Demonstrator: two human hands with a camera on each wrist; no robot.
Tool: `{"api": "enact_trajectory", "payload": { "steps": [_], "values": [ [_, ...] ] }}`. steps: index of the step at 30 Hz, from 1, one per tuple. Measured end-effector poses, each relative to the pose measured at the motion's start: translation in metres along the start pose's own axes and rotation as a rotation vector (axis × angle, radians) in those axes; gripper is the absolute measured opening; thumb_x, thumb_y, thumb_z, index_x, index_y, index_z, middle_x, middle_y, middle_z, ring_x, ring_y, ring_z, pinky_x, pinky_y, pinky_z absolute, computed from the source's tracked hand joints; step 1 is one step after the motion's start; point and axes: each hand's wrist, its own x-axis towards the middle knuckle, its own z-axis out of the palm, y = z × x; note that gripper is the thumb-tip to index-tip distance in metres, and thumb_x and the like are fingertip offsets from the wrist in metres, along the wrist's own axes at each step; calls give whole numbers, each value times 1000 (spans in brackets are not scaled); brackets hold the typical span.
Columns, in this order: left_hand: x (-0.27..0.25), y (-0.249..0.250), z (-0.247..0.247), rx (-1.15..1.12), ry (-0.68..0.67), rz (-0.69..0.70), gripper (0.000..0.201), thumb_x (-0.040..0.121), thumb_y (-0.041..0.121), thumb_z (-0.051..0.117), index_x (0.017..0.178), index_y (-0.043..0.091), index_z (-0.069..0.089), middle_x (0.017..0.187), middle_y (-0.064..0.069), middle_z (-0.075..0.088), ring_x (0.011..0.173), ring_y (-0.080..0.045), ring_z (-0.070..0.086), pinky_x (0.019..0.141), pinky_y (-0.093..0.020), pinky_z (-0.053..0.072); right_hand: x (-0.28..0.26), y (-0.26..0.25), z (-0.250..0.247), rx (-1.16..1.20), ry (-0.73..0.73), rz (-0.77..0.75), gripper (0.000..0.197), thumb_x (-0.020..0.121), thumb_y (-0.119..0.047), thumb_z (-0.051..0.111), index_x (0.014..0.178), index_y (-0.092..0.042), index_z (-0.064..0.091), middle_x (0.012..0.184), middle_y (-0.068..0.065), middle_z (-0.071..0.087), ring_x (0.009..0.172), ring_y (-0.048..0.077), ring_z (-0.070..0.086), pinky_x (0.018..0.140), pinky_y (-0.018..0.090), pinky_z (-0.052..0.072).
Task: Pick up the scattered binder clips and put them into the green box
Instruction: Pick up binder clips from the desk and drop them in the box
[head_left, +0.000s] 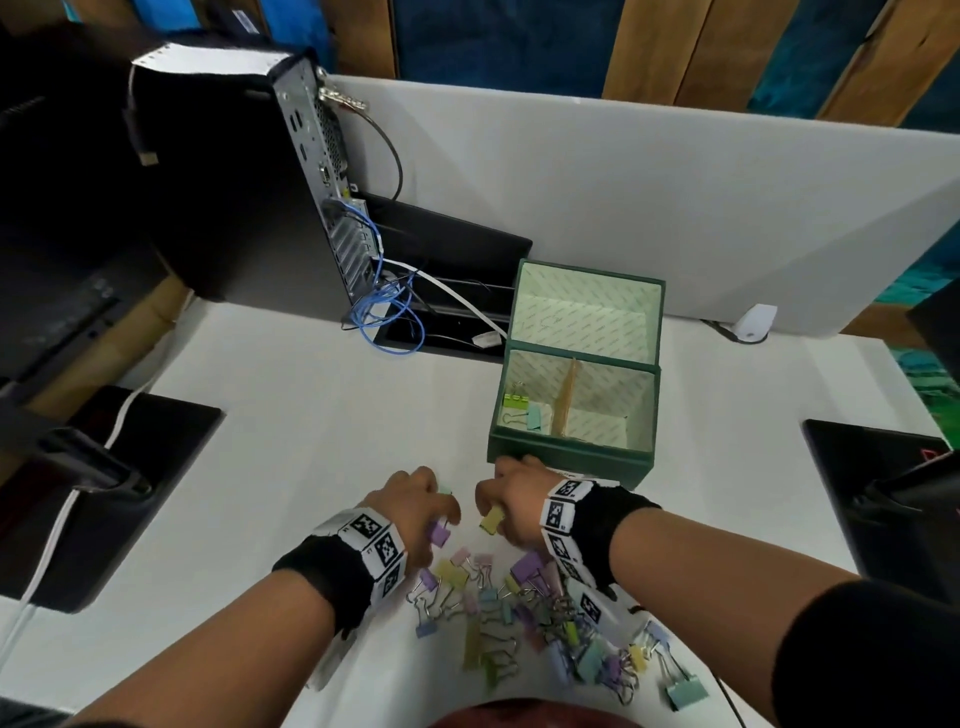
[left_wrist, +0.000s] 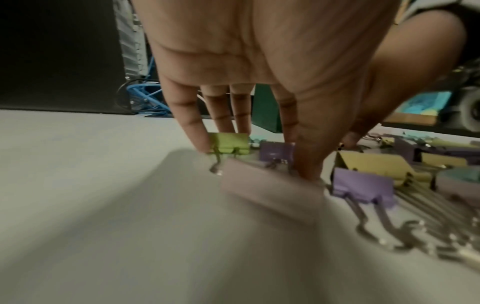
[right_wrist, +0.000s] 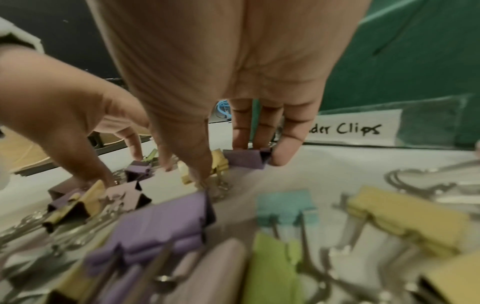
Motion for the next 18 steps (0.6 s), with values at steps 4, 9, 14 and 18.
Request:
{"api": "enact_trajectory", "payload": {
  "steps": [4,9,14,18],
  "values": [
    [1,9,1,48,32,60,32,80,22,59,110,34,58,115,1,47,110,-21,47,85,-32,41,-15,3,4,7,3,23,36,79,-25,64,114,-22,54,118,9,47,106,31,43,83,35,43],
    [0,13,2,-41,44,107,17,76,11,60,86,25,59,102,0,50,80,-19,57,68,-30,51,-13,2,0,-30,-36,10,29,79,-15,65,106,-15,56,113,11,48,104,33,45,77,34,40],
    [3,5,-3,-137,102,73,16,78,19,58,90,29,62,93,5,48,89,-20,58,76,-26,46,-18,9,-2,14,-69,36,28,70,-10,65,96,-15,55,106,10,48,94,30,48,68,31,39],
    [1,-4,-9,-196,87,48,22,79,21,58,98,30,62,95,4,49,92,-20,59,86,-31,49,-21,13,-7,54,-104,54,38,71,-8,63,106,-20,53,107,10,47,90,28,51,69,35,47]
  ]
}}
